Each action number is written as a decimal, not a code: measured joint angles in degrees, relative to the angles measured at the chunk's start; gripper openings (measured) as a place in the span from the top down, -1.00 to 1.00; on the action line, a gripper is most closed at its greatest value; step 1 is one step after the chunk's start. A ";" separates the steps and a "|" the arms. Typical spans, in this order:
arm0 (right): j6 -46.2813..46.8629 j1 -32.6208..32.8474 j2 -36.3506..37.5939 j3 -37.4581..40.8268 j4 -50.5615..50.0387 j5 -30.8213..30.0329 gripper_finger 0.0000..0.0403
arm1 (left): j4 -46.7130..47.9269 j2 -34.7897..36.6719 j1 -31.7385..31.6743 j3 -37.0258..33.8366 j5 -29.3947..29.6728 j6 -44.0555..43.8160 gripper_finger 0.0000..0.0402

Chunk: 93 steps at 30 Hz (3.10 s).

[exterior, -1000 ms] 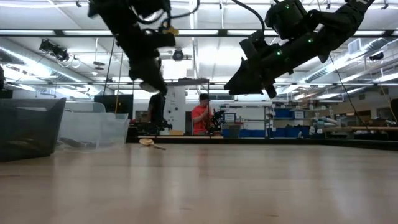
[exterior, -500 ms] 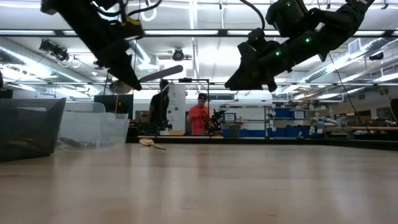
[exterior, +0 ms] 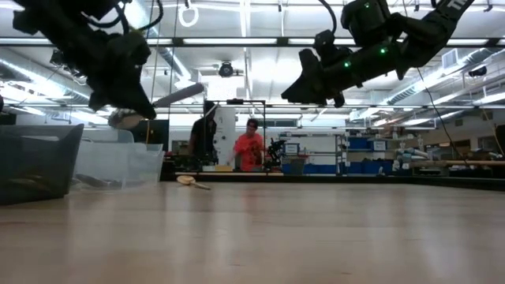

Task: Sort silverware by color (type)
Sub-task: Put the blue spoon into the bottom transparent bin, then put the gold spoon into the black bin

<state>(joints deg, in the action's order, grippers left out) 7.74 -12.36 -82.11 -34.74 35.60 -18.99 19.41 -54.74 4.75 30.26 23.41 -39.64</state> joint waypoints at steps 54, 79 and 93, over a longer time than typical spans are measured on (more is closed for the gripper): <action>-1.84 0.64 -0.24 0.00 4.78 7.48 0.34 | 31.68 5.35 4.42 0.28 -1.64 -40.22 0.85; -2.96 5.27 -31.54 -31.26 -7.89 8.00 0.33 | 34.06 5.75 4.44 12.98 0.58 -4.78 0.37; -1.30 5.27 -49.42 -51.14 -22.89 -1.09 -0.03 | 34.09 5.75 4.50 12.98 -3.72 1.75 0.37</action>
<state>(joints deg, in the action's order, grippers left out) 6.43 -7.09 -131.53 -85.88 12.71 -20.09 53.49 -48.99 9.26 43.24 19.69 -37.89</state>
